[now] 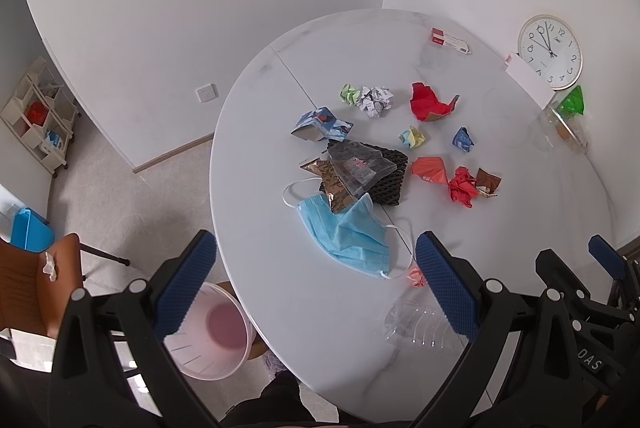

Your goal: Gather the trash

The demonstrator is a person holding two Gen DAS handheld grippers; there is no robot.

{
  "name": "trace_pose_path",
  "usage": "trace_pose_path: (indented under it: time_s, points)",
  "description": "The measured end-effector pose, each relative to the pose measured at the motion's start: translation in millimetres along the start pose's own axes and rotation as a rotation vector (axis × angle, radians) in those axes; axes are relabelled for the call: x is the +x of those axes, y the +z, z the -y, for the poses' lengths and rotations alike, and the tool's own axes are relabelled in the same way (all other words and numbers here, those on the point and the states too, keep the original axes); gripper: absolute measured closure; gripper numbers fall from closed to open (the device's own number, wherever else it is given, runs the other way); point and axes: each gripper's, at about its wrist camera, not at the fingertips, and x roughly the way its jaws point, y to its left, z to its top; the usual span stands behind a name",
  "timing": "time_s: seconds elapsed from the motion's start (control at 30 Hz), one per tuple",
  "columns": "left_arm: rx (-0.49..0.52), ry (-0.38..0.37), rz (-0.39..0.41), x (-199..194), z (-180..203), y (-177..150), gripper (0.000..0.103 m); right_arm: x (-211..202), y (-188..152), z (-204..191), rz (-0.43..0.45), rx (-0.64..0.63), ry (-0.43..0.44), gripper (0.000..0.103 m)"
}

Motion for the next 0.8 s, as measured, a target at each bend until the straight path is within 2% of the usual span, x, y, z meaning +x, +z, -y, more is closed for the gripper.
trace_pose_path:
  time_s: [0.8]
  points:
    - [-0.002,0.007,-0.014,3.1,-1.0,0.3,0.008,5.1,-1.2,0.1,-0.011,0.012,-0.002,0.002]
